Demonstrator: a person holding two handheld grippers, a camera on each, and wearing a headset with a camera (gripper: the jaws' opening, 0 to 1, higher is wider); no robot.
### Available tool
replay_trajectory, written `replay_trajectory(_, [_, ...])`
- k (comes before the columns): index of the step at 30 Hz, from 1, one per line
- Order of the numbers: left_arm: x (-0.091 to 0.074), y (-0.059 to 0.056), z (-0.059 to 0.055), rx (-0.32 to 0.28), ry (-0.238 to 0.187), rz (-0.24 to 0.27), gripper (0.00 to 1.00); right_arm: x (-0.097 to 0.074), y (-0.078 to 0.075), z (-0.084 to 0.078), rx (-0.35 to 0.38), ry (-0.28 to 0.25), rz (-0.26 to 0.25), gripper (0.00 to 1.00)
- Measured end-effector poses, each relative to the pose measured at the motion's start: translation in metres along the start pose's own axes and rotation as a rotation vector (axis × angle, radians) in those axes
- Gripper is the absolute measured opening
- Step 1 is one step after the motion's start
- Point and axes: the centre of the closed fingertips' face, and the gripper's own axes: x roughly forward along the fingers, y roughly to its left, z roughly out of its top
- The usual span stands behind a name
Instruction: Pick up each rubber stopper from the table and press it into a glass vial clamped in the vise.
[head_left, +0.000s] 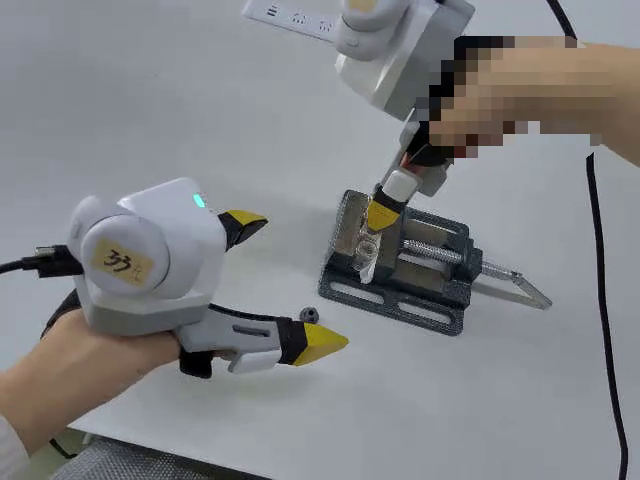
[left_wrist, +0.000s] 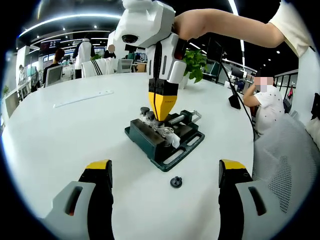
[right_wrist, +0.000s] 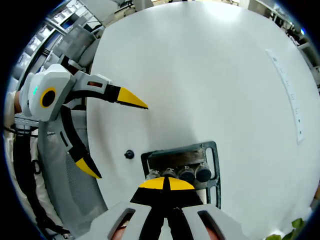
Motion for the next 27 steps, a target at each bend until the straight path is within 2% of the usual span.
replay_trajectory(9, [-0.001,0.0,0.001,0.003,-0.003,0.003,0.87,-0.002,-0.001,-0.001,-0.071,-0.084,0.023,0.0])
replay_trajectory(10, [-0.002,0.0,0.001,0.003,-0.003,0.004,0.87,-0.002,-0.001,-0.002,-0.062,-0.086,0.022,0.0])
replay_trajectory(15, [-0.002,0.0,0.001,0.002,-0.002,0.003,0.87,-0.005,0.007,-0.008,-0.114,-0.116,0.01,0.0])
replay_trajectory(18, [-0.002,0.0,0.001,0.005,-0.002,0.002,0.87,-0.005,0.006,-0.006,-0.125,-0.124,0.017,0.0])
replay_trajectory(20, [-0.002,0.0,0.001,0.004,-0.003,0.003,0.87,-0.005,0.009,-0.005,-0.118,-0.135,0.036,0.03])
replay_trajectory(24, [-0.002,0.0,0.001,0.007,-0.001,0.002,0.87,-0.004,0.01,-0.006,-0.132,-0.16,0.028,0.08])
replay_trajectory(27, [-0.002,0.0,0.002,0.01,-0.001,0.0,0.87,-0.004,0.016,-0.007,-0.127,-0.227,0.04,0.12])
